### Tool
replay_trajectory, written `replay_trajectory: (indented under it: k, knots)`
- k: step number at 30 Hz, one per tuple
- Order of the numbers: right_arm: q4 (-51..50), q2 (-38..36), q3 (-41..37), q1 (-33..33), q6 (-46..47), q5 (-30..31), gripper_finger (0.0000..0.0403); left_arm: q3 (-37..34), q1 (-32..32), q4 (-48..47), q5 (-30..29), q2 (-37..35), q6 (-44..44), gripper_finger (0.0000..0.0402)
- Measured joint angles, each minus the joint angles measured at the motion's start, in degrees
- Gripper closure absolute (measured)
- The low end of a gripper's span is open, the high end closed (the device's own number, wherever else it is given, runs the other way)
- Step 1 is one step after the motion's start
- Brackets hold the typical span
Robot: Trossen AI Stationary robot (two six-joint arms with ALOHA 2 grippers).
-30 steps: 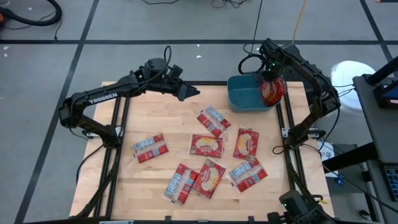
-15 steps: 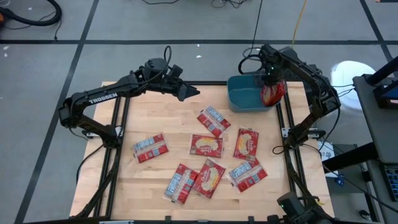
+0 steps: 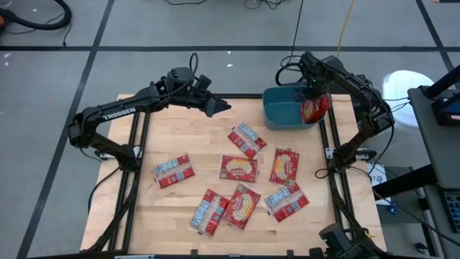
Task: Sort popcorn bags into baskets
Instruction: Put the popcorn bag into the blue bin
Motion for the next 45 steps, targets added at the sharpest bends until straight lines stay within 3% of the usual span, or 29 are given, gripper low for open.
replay_trajectory:
  k: [12, 23, 28, 32, 36, 40, 45]
  knots:
    - [-0.05, -0.02, 0.04, 1.95, -0.93, 6.16, 0.0264, 0.0, 0.02, 0.0, 0.0, 0.0, 0.02, 0.0167]
    - [-2.99, -0.63, 0.07, 5.54, -4.16, 18.54, 0.0261, 0.0, 0.02, 0.0, 0.02, 0.0, 0.03, 0.0167]
    - [-2.52, -3.43, 0.07, 6.89, -4.19, 19.8, 0.0261, 0.0, 0.0, 0.0, 0.02, 0.0, 0.09, 0.0167]
    - [-1.0, -7.48, 0.07, 7.99, -4.37, 16.7, 0.0261, 0.0, 0.02, 0.0, 0.03, 0.0, 0.13, 0.0167]
    - [-0.4, -12.36, 0.07, 9.32, -2.83, 4.78, 0.0261, 0.0, 0.02, -0.02, 0.04, 0.0, 0.15, 0.0167]
    - [-0.71, -17.14, 0.07, 12.3, 5.83, -4.68, 0.0261, 0.0, 0.02, -1.49, 0.03, 0.0, 0.82, 0.0167]
    - [-2.99, -22.2, 0.11, 19.81, 17.38, -12.41, 0.0261, 0.0, 0.0, -7.3, -0.04, 0.0, 1.79, 0.0167]
